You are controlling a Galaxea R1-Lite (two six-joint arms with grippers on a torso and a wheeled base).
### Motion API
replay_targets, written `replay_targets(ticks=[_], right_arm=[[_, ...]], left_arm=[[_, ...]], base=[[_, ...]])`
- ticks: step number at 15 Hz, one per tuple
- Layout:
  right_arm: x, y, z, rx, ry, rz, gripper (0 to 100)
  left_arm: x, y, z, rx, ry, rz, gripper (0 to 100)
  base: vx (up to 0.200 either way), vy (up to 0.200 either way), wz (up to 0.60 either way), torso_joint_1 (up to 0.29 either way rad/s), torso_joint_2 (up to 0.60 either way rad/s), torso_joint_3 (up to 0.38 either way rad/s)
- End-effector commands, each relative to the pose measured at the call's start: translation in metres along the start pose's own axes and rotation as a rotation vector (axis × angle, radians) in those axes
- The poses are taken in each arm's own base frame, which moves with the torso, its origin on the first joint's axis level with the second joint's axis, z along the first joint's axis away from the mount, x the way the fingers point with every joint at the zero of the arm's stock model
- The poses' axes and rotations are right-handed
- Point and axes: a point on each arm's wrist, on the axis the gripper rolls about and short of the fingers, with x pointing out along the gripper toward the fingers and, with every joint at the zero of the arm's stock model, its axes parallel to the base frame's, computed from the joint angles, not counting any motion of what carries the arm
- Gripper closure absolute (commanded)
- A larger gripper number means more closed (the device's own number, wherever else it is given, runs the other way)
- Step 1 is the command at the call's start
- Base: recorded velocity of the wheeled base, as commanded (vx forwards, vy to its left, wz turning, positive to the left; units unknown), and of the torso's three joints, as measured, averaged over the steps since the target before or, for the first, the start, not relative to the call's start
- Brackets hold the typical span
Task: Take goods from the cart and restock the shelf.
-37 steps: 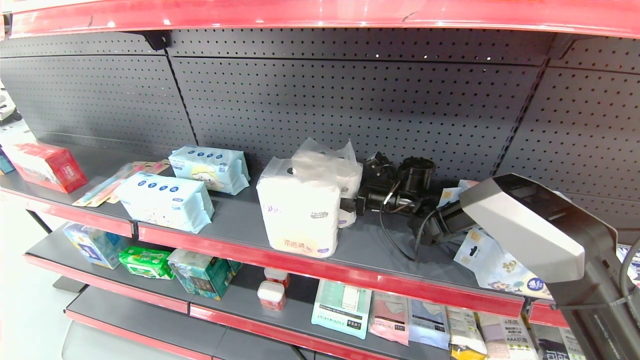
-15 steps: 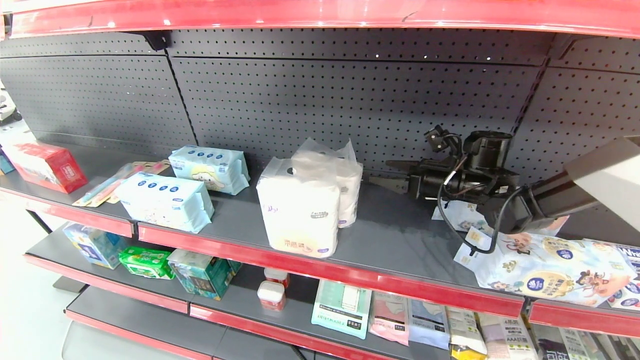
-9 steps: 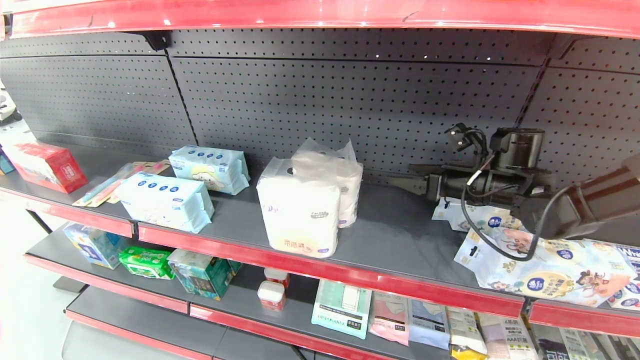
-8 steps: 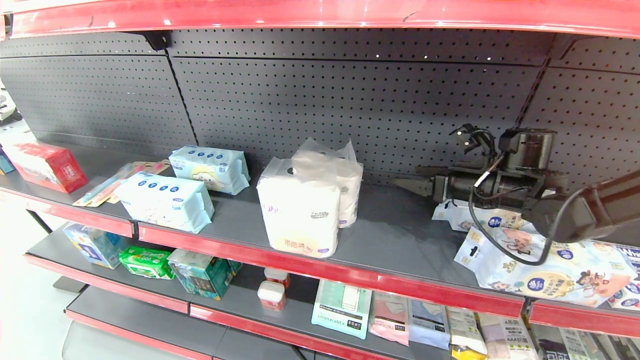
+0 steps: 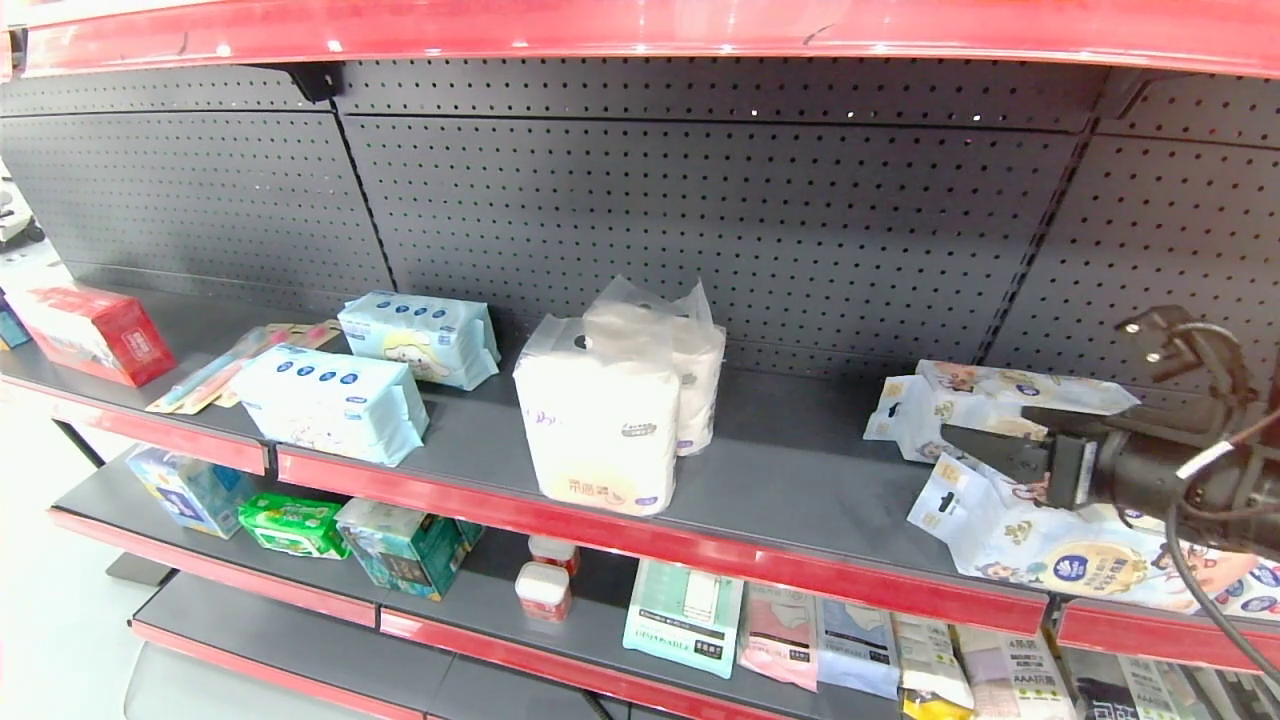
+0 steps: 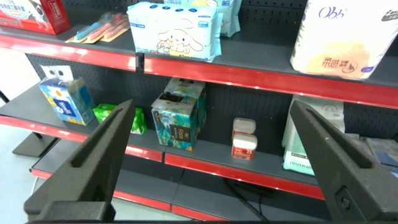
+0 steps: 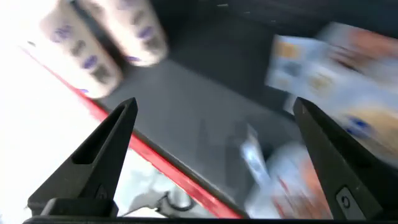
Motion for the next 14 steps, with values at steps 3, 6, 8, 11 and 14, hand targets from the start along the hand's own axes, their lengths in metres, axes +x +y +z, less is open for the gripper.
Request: replay_targets(ticks=[3, 6, 8, 11, 14], right_arm=[[-0.103, 0.01, -0.033, -0.019, -0.068, -0.547, 0], [-0.154, 0.023, -0.079, -0.115, -0.102, -0.666, 0], [-0.175, 0.037, -0.116, -0.126, -0.174, -0.608, 0], [-0.191, 0.049, -0.149, -0.139, -0.238, -0.567, 0], [-0.186, 0.048, -0.154, -0.01, -0.256, -0.488, 0]], left_arm=[[0.0, 0.0, 0.0, 0.0, 0.001, 0.0, 0], [0.0, 0.0, 0.0, 0.0, 0.001, 0.0, 0], [0.0, 0.0, 0.0, 0.0, 0.001, 0.0, 0], [0.0, 0.0, 0.0, 0.0, 0.001, 0.0, 0], [0.0, 0.0, 0.0, 0.0, 0.001, 0.0, 0]], base=[[0.0, 0.0, 0.0, 0.0, 0.0, 0.0], [0.0, 0.0, 0.0, 0.0, 0.0, 0.0], [0.0, 0.0, 0.0, 0.0, 0.0, 0.0], [0.0, 0.0, 0.0, 0.0, 0.0, 0.0], [0.0, 0.0, 0.0, 0.0, 0.0, 0.0]])
